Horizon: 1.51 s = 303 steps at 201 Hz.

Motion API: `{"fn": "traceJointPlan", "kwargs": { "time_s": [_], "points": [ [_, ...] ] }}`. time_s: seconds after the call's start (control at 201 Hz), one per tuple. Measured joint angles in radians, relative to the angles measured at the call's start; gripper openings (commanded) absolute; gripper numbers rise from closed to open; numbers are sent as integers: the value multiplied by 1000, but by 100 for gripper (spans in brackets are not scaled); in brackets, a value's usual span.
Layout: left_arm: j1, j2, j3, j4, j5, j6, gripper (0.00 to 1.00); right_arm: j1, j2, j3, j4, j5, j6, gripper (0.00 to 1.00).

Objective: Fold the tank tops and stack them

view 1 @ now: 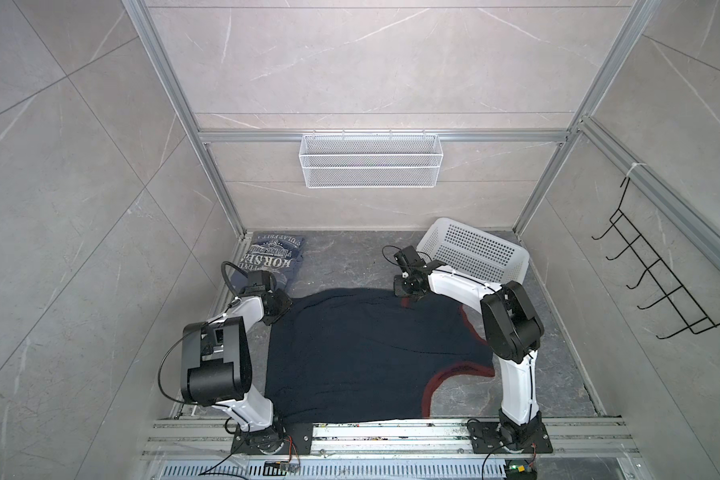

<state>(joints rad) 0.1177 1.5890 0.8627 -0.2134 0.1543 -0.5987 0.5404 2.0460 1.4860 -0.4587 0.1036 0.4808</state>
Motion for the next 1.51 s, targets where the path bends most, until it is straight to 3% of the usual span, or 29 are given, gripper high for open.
{"fn": "traceJointPlan", "kwargs": {
  "time_s": [0.179,0.249,0.438,0.687,0.916,1.105,1.508],
  "points": [
    [-2,-124,-118,40,-7,-41,16,1,-54,-107,39,0,21,0],
    [-5,-195,-192,39,-30,-60,32,1,-67,-137,53,1,25,0],
    [-6,-341,-311,18,-83,-113,47,1,-95,-183,77,1,29,0],
    [-6,-188,-104,12,-73,-87,52,1,-119,-206,90,5,29,0],
    [-6,-63,-4,-2,-43,-48,53,1,-119,-206,91,5,28,0],
    [-6,25,39,-30,-19,-26,47,1,-119,-206,91,5,29,0],
    [-20,58,64,-50,-13,-14,12,1,-119,-206,91,5,28,0]
  ]
}}
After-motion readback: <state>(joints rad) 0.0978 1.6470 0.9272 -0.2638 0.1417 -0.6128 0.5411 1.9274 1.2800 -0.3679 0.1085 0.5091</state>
